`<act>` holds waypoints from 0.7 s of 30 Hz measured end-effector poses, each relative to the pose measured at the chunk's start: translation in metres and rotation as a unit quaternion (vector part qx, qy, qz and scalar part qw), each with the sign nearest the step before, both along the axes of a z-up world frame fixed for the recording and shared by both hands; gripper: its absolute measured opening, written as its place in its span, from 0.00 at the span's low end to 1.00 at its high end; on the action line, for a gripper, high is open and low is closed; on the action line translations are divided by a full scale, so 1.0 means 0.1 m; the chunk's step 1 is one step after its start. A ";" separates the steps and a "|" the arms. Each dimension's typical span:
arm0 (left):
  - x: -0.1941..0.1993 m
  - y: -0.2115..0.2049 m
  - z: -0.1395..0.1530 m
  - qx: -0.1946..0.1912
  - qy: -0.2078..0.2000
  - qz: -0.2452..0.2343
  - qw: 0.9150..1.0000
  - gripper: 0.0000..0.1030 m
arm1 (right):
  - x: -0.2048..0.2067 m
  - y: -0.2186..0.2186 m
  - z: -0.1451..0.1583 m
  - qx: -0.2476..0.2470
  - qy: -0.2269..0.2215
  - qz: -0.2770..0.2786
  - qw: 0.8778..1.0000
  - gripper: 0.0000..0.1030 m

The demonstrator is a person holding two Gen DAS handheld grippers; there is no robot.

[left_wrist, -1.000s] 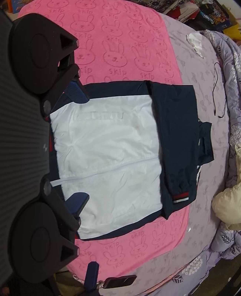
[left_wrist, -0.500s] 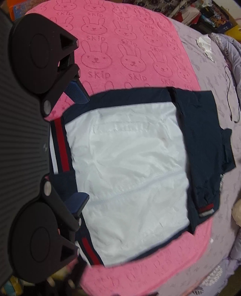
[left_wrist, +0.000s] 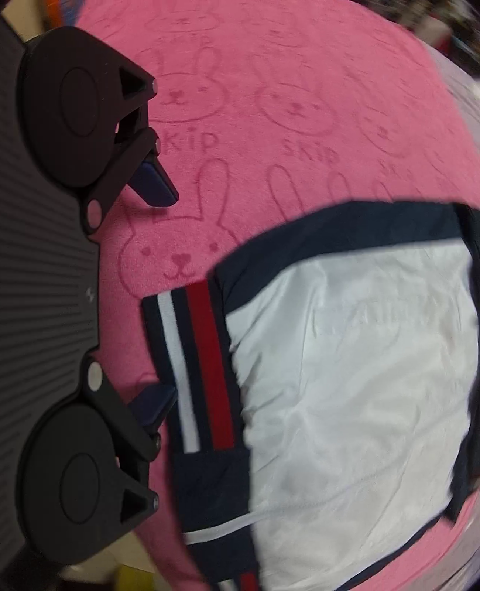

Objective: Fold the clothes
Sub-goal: 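Position both open grippers at the red-striped hem band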

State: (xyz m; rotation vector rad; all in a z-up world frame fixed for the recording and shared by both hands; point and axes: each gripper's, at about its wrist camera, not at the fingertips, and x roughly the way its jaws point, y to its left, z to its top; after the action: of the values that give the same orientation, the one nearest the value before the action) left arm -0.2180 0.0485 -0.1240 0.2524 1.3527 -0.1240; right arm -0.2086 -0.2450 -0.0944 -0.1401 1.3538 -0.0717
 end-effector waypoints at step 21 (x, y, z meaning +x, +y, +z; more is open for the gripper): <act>0.16 -0.11 -0.20 0.007 0.024 0.006 1.000 1.00 | 0.01 0.10 -0.22 -0.053 0.007 0.067 0.996 0.98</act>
State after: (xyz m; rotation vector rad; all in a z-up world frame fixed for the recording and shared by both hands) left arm -0.2024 0.0380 -0.1438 0.2535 1.4034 -0.1118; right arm -0.2072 -0.2352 -0.1163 -0.3201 1.3524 -0.0299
